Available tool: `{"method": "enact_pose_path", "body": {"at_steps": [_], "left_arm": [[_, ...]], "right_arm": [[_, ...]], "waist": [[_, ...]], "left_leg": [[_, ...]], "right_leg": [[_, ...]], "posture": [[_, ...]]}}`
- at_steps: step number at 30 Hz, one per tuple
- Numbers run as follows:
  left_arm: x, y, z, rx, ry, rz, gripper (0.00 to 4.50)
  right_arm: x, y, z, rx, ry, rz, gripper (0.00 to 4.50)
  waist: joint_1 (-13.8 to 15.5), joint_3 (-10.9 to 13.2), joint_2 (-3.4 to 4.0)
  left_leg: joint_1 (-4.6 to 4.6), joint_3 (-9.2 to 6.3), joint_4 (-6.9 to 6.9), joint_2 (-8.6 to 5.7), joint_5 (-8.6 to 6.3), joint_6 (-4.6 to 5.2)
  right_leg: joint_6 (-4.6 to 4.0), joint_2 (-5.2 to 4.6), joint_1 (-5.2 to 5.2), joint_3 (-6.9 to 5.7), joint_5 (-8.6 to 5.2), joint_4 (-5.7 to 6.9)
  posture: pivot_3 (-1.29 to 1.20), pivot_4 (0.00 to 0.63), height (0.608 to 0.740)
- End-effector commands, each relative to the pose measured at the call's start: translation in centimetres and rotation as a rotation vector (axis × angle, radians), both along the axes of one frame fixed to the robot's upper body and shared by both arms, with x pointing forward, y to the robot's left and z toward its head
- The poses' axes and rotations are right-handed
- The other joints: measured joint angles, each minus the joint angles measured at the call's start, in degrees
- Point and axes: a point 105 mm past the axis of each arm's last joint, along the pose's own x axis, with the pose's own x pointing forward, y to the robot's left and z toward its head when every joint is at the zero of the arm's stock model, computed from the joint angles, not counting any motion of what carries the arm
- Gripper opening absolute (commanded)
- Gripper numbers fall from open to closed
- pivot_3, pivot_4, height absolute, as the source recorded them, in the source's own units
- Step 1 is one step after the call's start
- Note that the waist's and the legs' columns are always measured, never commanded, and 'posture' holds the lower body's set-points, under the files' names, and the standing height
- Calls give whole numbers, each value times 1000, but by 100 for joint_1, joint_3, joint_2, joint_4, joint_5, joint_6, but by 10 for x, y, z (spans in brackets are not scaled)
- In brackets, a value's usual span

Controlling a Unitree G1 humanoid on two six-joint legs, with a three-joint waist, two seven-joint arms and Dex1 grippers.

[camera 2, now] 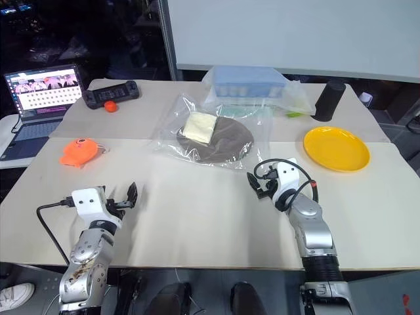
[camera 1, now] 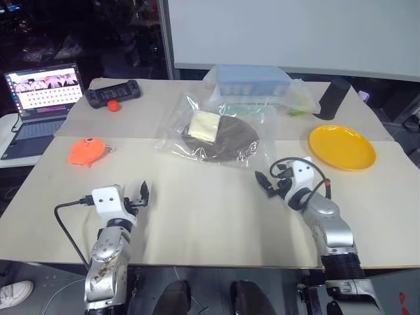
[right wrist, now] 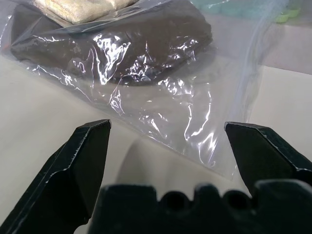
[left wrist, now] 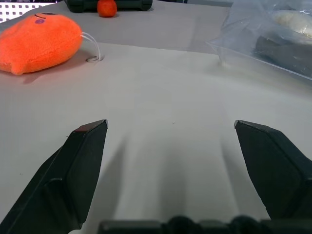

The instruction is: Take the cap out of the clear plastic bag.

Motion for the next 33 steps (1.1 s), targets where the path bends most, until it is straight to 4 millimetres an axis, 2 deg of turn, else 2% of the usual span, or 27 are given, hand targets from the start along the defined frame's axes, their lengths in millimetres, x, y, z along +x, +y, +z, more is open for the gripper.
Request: {"method": "enact_pose_path", "body": {"at_steps": [1, 4, 10, 14, 17, 20, 23, 26, 30, 33], "left_arm": [[3, -3, 22, -19, -71, -52, 4488], [10, -14, 43, -19, -124, -147, 4488], [44, -25, 84, -23, -155, -218, 4488], [81, -48, 102, 34, -113, -344, 4488], [117, -61, 110, 43, -71, -392, 4488], [147, -76, 120, 31, -47, -450, 4488], [167, -94, 132, 24, -39, -528, 4488], [179, -108, 135, 69, -9, -575, 4488], [184, -117, 132, 105, 31, -599, 4488], [185, -119, 117, 104, 92, -590, 4488]], "right_arm": [[-1, -6, 17, -5, -54, -7, 4500], [-3, -8, 26, -3, -66, 23, 4500], [-8, 12, 55, 46, -104, 136, 4500], [-13, 28, 66, 64, -111, 206, 4500], [-15, 40, 67, 70, -105, 241, 4500], [-16, 45, 65, 69, -99, 245, 4500], [-17, 46, 63, 73, -96, 236, 4500], [-16, 46, 62, 75, -100, 223, 4500], [-16, 45, 64, 74, -106, 205, 4500], [-16, 44, 68, 74, -118, 190, 4500]], "waist": [[1, 0, 0], [20, 2, -2], [-6, 4, -4], [-1, 5, -6], [1, 6, -7], [8, 8, -10], [10, 14, -18], [3, 15, -19], [-39, 16, -21], [-35, 18, -22]], "left_leg": [[0, 0, 0, 0, 0, 0], [-1, 0, 2, 0, 0, 0], [0, 0, 13, -1, 1, 0], [3, 0, 14, -1, 2, -2], [6, 2, 13, -6, 3, -2], [0, 2, 15, -6, 3, -2], [-18, 0, 18, -10, 4, -2], [-23, 1, 16, -13, 3, -3], [-25, 4, 5, -13, 2, -3], [-28, 4, 2, -12, 2, -4]], "right_leg": [[0, 0, 0, 0, 0, 0], [0, 0, 0, -1, 0, 3], [23, 4, 7, -1, -1, 4], [23, 10, 5, 0, 0, 10], [24, 9, 9, 2, 0, 10], [28, 11, 2, -1, 1, 5], [26, 9, -8, -5, 6, 0], [21, 4, -11, -5, 12, -2], [22, 3, -17, -3, 12, -6], [22, 4, -27, -2, 12, 4]], "posture": [[0, 150, 740], [0, 150, 740], [0, 150, 740], [0, 150, 740], [0, 150, 740], [0, 150, 740], [0, 150, 740], [0, 150, 740], [0, 150, 740], [0, 150, 740]]}}
